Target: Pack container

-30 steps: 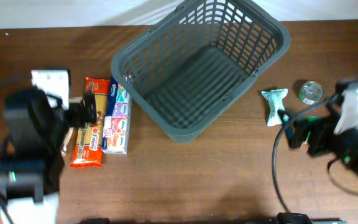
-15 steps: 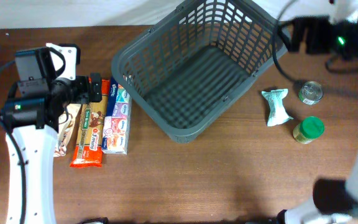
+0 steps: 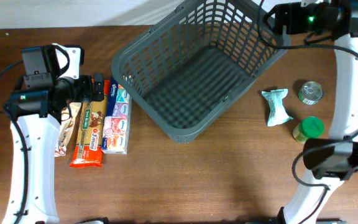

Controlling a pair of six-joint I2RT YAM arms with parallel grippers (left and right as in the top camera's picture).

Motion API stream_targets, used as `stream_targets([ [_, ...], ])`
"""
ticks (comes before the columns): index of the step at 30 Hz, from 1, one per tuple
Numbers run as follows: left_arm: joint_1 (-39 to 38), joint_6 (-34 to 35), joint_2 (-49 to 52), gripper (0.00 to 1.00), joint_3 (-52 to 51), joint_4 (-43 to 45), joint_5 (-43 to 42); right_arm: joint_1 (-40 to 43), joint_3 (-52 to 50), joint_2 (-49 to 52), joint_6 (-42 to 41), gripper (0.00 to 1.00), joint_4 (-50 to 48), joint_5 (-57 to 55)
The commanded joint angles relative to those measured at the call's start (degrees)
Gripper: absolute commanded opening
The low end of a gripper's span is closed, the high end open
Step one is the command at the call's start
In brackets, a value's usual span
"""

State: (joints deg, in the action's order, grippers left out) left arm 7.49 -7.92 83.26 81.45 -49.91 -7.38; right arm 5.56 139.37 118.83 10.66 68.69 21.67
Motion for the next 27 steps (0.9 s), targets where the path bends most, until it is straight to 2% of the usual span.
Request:
stream_targets([
  [1, 0.24, -0.94, 0.26, 0.99, 1.16, 0.11, -1.18, -0.68, 1.53, 3.34, 4.33, 0.92, -1.25, 0.26],
  [11, 0.24, -0.94, 0.26, 0.99, 1.16, 0.11, -1.18, -1.44, 1.53, 7.87, 3.61, 0.86, -5.57, 1.64],
  [14, 0.24, -0.94, 0.26, 0.99, 1.16, 0.11, -1.18, -1.42, 1.53, 8.83, 3.45, 0.75, -5.53, 1.64],
  [16, 0.24, -0.94, 0.26, 0.99, 1.16, 0.11, -1.18, -1.42, 1.53, 9.01, 3.45, 0.63, -5.49, 1.62],
  [23, 0.24, -0.94, 0.26, 0.99, 1.16, 0.11, -1.18, -1.49, 1.18, 9.01, 2.19, 0.59, -3.56, -1.66],
  [27, 0.24, -0.94, 0.26, 0.99, 1.16, 0.11, -1.18, -1.46, 1.09, 9.01, 2.16, 0.47, -3.26, -2.03],
])
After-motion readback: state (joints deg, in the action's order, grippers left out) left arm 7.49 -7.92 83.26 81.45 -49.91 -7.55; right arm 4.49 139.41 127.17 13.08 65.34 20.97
